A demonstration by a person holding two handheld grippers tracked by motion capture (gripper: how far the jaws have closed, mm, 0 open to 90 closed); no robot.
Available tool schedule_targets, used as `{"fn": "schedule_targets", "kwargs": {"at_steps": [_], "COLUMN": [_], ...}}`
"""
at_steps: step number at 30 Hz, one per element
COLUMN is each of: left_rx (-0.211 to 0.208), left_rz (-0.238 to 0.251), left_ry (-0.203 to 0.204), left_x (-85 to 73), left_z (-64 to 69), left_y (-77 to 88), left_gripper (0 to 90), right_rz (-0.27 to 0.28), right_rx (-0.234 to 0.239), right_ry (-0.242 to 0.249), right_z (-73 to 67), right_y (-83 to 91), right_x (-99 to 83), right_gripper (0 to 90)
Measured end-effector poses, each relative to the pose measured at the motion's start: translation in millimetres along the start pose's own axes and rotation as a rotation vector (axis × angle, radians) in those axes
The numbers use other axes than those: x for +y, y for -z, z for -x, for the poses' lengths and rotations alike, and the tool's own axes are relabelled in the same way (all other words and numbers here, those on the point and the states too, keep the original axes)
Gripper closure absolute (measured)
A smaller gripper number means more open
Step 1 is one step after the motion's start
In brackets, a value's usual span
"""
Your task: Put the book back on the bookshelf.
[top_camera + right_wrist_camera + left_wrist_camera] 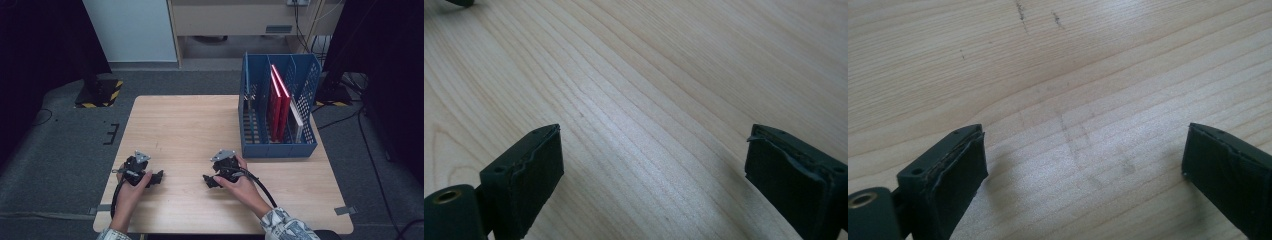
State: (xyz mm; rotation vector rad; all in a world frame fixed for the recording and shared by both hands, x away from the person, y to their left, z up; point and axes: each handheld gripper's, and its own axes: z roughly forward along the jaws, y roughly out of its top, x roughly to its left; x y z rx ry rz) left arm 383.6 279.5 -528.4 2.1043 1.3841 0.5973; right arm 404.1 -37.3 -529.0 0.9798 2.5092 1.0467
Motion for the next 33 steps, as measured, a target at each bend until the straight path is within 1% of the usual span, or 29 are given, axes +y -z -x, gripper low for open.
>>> {"fn": "schedule_targets", "kwargs": {"at_steps": [1,2,5,10,12,15,16,17,24,27,30,31,33], "left_rx": [-0.001,-0.001,-0.001,-0.005,-0.006,-0.008,-0.009,-0.01,-0.013,-0.014,-0.017,-0.016,-0.019], "left_rz": [0.0,0.0,0.001,0.003,0.003,0.004,0.005,0.005,0.01,0.01,0.01,0.011,0.011], "left_ry": [0.001,0.001,0.001,0.005,0.005,0.009,0.009,0.01,0.019,0.02,0.019,0.018,0.02], "left_x": [0.0,0.0,0.0,-0.4,-0.5,-0.9,-0.9,-1.0,-1.9,-1.8,-1.6,-1.6,-1.7], "left_z": [-0.1,-0.1,0.0,-0.3,-0.5,-0.8,-0.9,-0.8,-1.0,-1.2,-0.5,-0.4,-0.7], "left_y": [-0.1,-0.2,-0.2,-0.6,-0.8,-1.0,-1.1,-1.2,-1.5,-1.7,-2.1,-2.0,-2.1], "left_gripper": [3.4,3.4,3.4,3.1,2.7,2.5,2.4,2.4,2.3,1.9,1.9,1.9,1.9], "right_rz": [0.002,0.0,-0.002,0.013,0.011,0.025,0.017,0.017,0.016,0.015,0.011,0.008,0.007], "right_rx": [-0.004,0.001,-0.004,-0.029,-0.038,-0.061,-0.062,-0.067,-0.066,-0.068,-0.082,-0.085,-0.089], "right_ry": [-0.014,-0.008,-0.019,-0.043,-0.039,-0.038,-0.034,-0.039,-0.039,-0.041,-0.051,-0.063,-0.07], "right_z": [0.3,1.5,1.8,4.2,3.9,3.4,3.2,2.9,4.0,7.1,9.2,8.9,8.7], "right_y": [-2.0,-2.9,-5.3,-11.0,-12.1,-14.7,-14.8,-15.7,-14.1,-10.2,-7.5,-7.9,-8.2], "right_x": [-0.4,-0.7,-0.4,0.5,1.0,1.1,1.2,1.6,0.0,-4.0,-6.9,-6.7,-6.6], "right_gripper": [8.5,8.5,8.5,8.2,8.2,7.2,6.4,5.8,5.5,5.3,2.9,1.7,1.5]}}
